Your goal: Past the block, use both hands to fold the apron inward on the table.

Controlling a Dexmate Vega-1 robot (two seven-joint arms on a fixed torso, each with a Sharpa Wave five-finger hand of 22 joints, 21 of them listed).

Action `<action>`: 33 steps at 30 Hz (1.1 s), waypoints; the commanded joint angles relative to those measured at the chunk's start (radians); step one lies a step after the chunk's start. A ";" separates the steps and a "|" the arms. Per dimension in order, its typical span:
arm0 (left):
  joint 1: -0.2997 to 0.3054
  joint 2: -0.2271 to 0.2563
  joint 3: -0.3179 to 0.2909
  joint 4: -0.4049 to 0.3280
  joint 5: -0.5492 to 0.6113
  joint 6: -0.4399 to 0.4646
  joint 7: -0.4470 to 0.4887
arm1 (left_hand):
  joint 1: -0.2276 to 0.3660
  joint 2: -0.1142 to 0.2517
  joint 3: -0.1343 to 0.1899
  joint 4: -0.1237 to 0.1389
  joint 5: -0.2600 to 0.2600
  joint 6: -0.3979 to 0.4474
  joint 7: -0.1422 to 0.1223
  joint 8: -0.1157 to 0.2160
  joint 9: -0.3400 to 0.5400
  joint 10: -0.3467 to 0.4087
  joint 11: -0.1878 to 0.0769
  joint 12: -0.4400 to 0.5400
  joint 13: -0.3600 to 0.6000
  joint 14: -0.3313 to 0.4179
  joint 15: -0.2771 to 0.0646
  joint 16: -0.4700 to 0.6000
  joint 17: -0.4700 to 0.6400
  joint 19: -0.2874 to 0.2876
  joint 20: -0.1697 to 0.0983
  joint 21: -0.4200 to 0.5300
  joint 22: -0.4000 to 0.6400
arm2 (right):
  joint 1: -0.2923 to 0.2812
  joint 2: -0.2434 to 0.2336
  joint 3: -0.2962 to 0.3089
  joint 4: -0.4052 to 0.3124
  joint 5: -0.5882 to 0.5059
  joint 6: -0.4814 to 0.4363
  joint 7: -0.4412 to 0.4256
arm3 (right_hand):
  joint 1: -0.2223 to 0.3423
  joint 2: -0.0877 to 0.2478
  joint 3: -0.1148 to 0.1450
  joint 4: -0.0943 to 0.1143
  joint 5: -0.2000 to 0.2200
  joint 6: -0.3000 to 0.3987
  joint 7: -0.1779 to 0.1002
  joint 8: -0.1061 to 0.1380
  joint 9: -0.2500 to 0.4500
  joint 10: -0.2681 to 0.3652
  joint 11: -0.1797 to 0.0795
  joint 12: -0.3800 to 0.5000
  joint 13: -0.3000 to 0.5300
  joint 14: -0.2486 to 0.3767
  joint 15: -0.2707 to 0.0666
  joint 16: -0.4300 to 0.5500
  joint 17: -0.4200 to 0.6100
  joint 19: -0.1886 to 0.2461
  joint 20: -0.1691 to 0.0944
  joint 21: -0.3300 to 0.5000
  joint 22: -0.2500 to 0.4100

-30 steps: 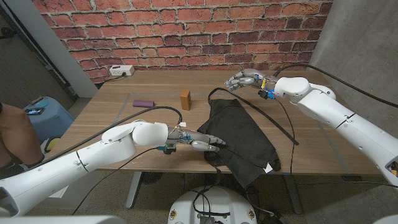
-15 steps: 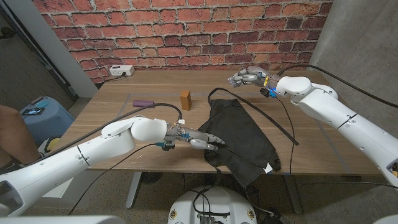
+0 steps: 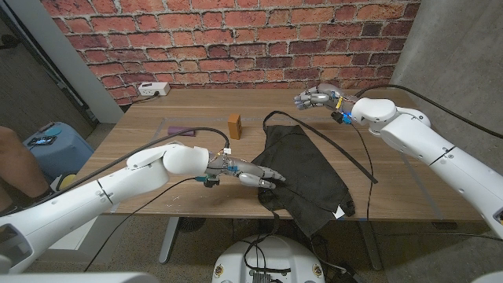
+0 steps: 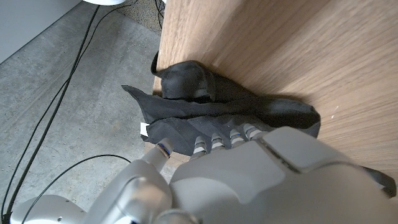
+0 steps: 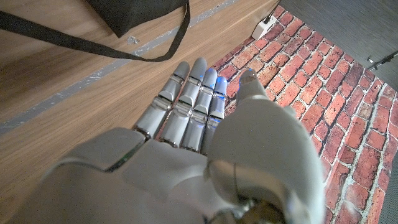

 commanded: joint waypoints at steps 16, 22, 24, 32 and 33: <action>0.019 -0.015 -0.057 0.029 -0.012 -0.071 0.092 | -0.062 -0.066 0.005 0.000 -0.005 -0.010 0.008 -0.001 0.003 -0.011 0.005 -0.001 0.001 -0.042 -0.005 0.003 0.002 -0.096 0.007 0.001 0.002 | -0.005 0.009 0.001 0.044 0.047 -0.036 -0.037 | 0.002 0.014 0.001 -0.006 -0.004 -0.014 0.002 -0.001 0.001 -0.008 0.006 -0.017 -0.002 -0.017 -0.042 0.005 -0.006 -0.007 -0.002 -0.008 0.002; 0.028 -0.025 -0.079 0.055 -0.016 -0.091 0.151 | -0.061 -0.066 0.006 0.000 -0.005 -0.027 0.009 -0.006 0.003 -0.016 0.004 -0.003 0.001 -0.043 -0.005 0.002 0.002 -0.100 0.009 0.000 0.002 | -0.022 0.015 0.002 0.061 0.048 -0.013 -0.052 | 0.002 0.015 0.002 -0.007 -0.004 -0.015 0.000 -0.001 0.001 -0.007 0.004 -0.020 -0.003 -0.020 -0.048 0.005 -0.008 -0.007 -0.002 -0.008 0.002; 0.034 -0.027 -0.084 0.067 -0.026 -0.091 0.165 | -0.061 -0.066 0.006 -0.001 -0.005 -0.027 0.009 -0.005 0.003 -0.015 0.004 -0.002 0.002 -0.038 -0.006 0.004 0.002 -0.091 0.013 0.003 0.002 | -0.030 0.025 0.002 0.086 0.048 0.029 -0.043 | 0.002 0.014 0.002 -0.008 -0.004 -0.017 -0.001 -0.001 0.001 -0.011 0.002 -0.023 -0.003 -0.023 -0.045 0.005 -0.009 -0.009 -0.003 -0.009 0.002; 0.034 -0.038 -0.088 0.092 -0.056 -0.087 0.178 | -0.060 -0.069 0.006 -0.002 -0.004 -0.016 0.007 0.002 0.003 -0.006 0.002 0.002 0.002 -0.022 -0.002 0.008 0.002 -0.069 0.018 0.009 0.002 | -0.037 0.094 0.004 0.220 0.063 0.189 -0.010 | 0.008 0.008 0.002 -0.016 -0.004 -0.058 -0.006 -0.012 0.001 -0.045 -0.002 -0.050 -0.004 -0.095 -0.038 -0.013 -0.015 -0.048 0.008 -0.024 0.001; 0.028 -0.042 -0.084 0.096 -0.054 -0.083 0.175 | -0.060 -0.069 0.006 -0.002 -0.004 -0.016 0.007 0.002 0.003 -0.005 0.001 0.002 0.002 -0.022 -0.002 0.008 0.002 -0.068 0.018 0.009 0.002 | -0.035 0.099 0.005 0.230 0.063 0.198 -0.011 | 0.009 0.008 0.002 -0.017 -0.004 -0.058 -0.007 -0.011 0.001 -0.045 -0.003 -0.050 -0.004 -0.095 -0.038 -0.012 -0.015 -0.049 0.009 -0.025 0.000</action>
